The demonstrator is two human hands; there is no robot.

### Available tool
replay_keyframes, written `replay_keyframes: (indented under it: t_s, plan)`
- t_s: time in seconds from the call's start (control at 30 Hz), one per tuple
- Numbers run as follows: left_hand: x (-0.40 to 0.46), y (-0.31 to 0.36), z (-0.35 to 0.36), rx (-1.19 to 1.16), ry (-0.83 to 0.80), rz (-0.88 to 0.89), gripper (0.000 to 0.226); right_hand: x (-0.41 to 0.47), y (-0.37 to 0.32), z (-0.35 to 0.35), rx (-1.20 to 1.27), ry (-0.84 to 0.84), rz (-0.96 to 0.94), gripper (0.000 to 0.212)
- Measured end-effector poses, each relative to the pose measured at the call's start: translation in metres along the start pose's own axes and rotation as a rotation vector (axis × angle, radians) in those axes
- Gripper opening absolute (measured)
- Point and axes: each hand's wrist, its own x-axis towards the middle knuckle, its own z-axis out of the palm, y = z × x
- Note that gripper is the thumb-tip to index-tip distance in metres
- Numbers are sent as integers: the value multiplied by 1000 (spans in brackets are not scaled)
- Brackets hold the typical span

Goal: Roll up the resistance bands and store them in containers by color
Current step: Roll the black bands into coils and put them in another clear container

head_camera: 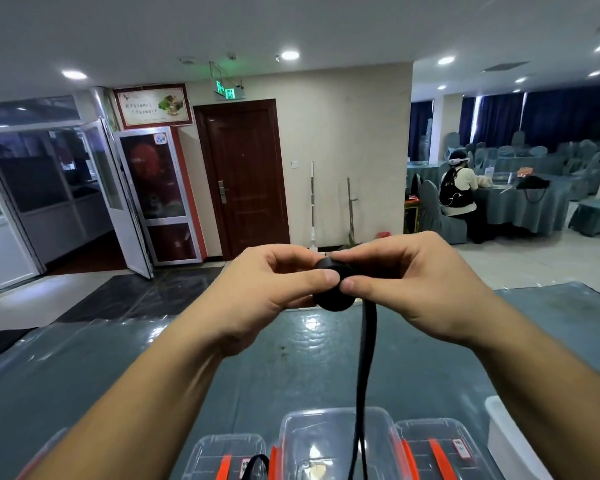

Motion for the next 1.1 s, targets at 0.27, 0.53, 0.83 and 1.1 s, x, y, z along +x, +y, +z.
replay_keyframes:
  t_s: [0.27,0.53,0.83,1.1]
  plan:
    - [4,-8,6,-259,82,27,31,2,15,11,165,247,-64,35]
    - [3,-2,-4,52,74,42,39,4,13,6,88,88,-14,32]
    - [3,-9,-2,38,50,31,26,1,18,10,127,154,-29,33]
    - [7,-16,6,-215,113,35,38,1,24,18,201,311,-88,33]
